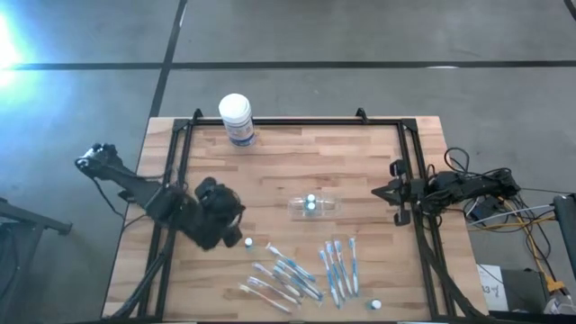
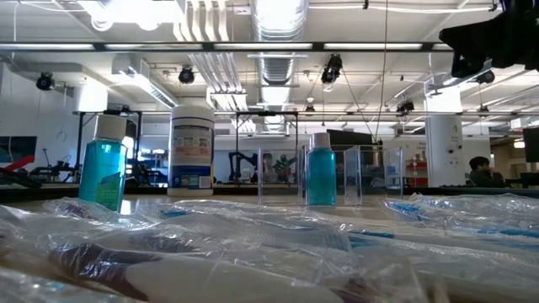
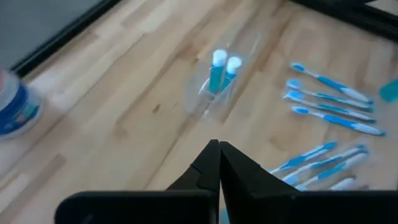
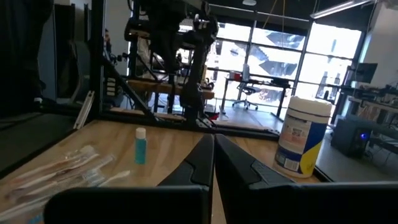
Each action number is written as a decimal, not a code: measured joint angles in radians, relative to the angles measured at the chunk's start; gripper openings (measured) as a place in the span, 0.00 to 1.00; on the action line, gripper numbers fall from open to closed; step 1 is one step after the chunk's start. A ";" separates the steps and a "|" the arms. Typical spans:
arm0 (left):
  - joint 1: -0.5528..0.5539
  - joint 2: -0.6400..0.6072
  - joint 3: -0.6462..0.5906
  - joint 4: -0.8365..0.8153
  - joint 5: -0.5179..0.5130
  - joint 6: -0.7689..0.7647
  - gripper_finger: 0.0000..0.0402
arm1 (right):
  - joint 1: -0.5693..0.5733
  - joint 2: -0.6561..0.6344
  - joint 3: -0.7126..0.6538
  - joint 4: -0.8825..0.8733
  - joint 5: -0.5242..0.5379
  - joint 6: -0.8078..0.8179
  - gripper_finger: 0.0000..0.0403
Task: Pick & Place toothbrushing station
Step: Put the blue mouthwash into the transparent organizer
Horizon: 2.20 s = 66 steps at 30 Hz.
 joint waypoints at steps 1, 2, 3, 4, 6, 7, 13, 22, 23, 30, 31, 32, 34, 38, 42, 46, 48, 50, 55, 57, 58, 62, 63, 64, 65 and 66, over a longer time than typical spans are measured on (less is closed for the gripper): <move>-0.013 0.018 0.015 -0.036 -0.011 -0.061 0.03 | 0.000 0.000 0.000 0.001 0.000 -0.003 0.02; -0.022 0.034 0.027 -0.063 -0.007 -0.121 0.05 | 0.000 0.000 0.000 0.003 0.000 -0.003 0.02; -0.027 0.050 0.036 -0.083 0.004 -0.167 0.06 | 0.000 -0.001 0.000 0.003 0.000 -0.003 0.02; -0.030 0.063 0.043 -0.097 0.030 -0.198 0.08 | 0.000 -0.001 0.000 0.004 0.000 -0.004 0.02; -0.031 0.093 0.050 -0.121 0.095 -0.226 0.13 | 0.000 -0.001 0.000 0.007 0.000 -0.010 0.02; -0.031 0.109 0.050 -0.128 0.135 -0.235 0.15 | 0.000 -0.001 0.000 0.010 0.000 -0.015 0.02; -0.017 0.182 0.052 -0.132 0.249 -0.265 0.32 | 0.000 -0.001 0.001 0.024 0.000 -0.026 0.02; 0.002 0.221 0.055 -0.131 0.289 -0.330 0.45 | 0.000 0.000 0.001 0.067 0.000 -0.034 0.02; 0.009 0.223 0.055 -0.129 0.310 -0.342 0.46 | 0.000 0.001 0.001 0.067 0.000 -0.034 0.02; 0.056 0.263 0.054 -0.126 0.465 -0.384 0.54 | 0.000 0.000 0.001 0.066 0.000 -0.041 0.02; 0.065 0.270 0.054 -0.126 0.493 -0.382 0.55 | 0.000 0.000 0.001 0.066 0.000 -0.041 0.02; 0.075 0.278 0.054 -0.126 0.516 -0.380 0.55 | 0.000 0.000 0.001 0.065 0.000 -0.042 0.02; 0.094 0.290 0.054 -0.124 0.540 -0.368 0.56 | 0.000 0.000 0.001 0.065 0.000 -0.042 0.02; 0.120 0.320 0.054 -0.089 0.593 -0.300 0.56 | 0.000 0.000 0.001 0.061 0.000 -0.042 0.02; 0.130 0.359 0.054 -0.039 0.622 -0.249 0.56 | 0.000 0.000 0.001 0.060 -0.001 -0.044 0.02; 0.137 0.387 0.055 -0.040 0.625 -0.246 0.56 | 0.000 0.000 0.001 0.059 -0.001 -0.045 0.02; 0.141 0.395 0.054 -0.040 0.634 -0.238 0.56 | 0.000 0.000 0.001 0.059 -0.001 -0.044 0.02; 0.144 0.402 0.054 -0.040 0.635 -0.237 0.56 | 0.000 0.000 0.001 0.059 -0.001 -0.044 0.02; 0.148 0.410 0.053 -0.041 0.639 -0.223 0.56 | 0.000 0.000 0.001 0.059 -0.001 -0.041 0.02; 0.150 0.410 0.053 -0.041 0.639 -0.223 0.56 | 0.000 0.000 0.001 0.059 -0.001 -0.041 0.02; 0.151 0.410 0.053 -0.041 0.639 -0.223 0.56 | 0.000 0.000 0.001 0.059 -0.001 -0.041 0.02; 0.155 0.410 0.053 -0.040 0.639 -0.222 0.56 | 0.000 0.000 0.001 0.059 -0.001 -0.041 0.02; 0.156 0.410 0.053 -0.040 0.639 -0.222 0.56 | 0.000 0.000 0.001 0.059 -0.001 -0.041 0.02; 0.157 0.410 0.053 -0.039 0.639 -0.222 0.56 | 0.000 0.000 0.001 0.060 -0.001 -0.041 0.02; 0.157 0.410 0.053 -0.039 0.639 -0.222 0.56 | 0.000 0.000 0.001 0.060 -0.001 -0.041 0.02; 0.157 0.410 0.053 -0.039 0.639 -0.222 0.56 | 0.000 0.000 0.001 0.060 -0.001 -0.041 0.02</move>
